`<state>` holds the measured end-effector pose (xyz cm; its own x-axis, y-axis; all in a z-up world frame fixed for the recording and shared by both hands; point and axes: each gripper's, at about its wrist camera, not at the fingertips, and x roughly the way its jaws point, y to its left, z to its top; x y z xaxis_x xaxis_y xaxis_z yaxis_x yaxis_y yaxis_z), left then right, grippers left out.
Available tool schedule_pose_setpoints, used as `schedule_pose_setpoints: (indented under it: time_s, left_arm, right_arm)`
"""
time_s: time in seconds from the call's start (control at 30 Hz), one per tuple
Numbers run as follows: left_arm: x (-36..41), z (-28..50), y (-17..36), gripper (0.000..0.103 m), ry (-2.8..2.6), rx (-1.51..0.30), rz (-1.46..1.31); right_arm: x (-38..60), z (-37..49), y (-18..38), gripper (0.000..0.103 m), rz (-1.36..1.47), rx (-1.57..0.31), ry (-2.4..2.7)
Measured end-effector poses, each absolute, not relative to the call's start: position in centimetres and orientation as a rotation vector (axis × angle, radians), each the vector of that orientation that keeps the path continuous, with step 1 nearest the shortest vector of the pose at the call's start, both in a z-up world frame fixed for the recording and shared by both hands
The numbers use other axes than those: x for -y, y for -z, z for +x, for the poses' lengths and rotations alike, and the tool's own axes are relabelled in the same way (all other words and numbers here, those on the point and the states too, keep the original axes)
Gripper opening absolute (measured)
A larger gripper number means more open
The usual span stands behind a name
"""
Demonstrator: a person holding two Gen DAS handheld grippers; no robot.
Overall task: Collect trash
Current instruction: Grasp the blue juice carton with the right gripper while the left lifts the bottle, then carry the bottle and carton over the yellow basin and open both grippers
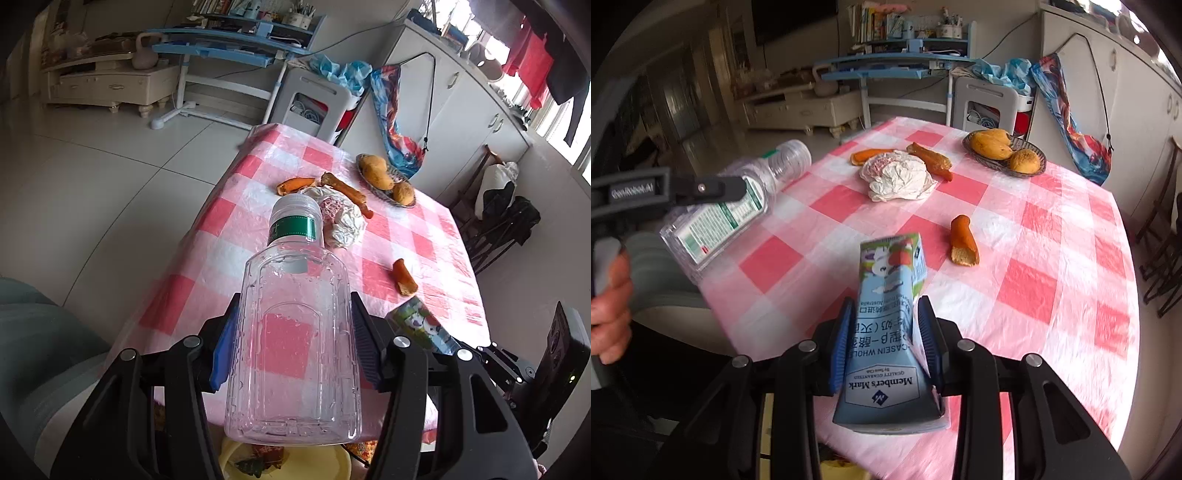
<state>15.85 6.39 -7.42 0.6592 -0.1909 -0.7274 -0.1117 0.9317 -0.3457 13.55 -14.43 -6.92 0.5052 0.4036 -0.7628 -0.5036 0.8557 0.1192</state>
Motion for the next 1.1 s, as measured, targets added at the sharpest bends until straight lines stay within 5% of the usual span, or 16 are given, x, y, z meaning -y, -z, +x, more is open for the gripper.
schedule_pose_setpoints:
  time_s: [0.87,1.1]
  left_arm:
    - [-5.7,12.4,8.2,0.054,0.055,-0.858,-0.364]
    - [-7.3,11.0,6.6,0.054,0.041,-0.740,-0.445]
  right_arm:
    - [14.2,11.4,9.5,0.034,-0.278,-0.925,-0.493]
    - [15.0,10.3,5.9,0.034,0.035,-0.809,-0.730]
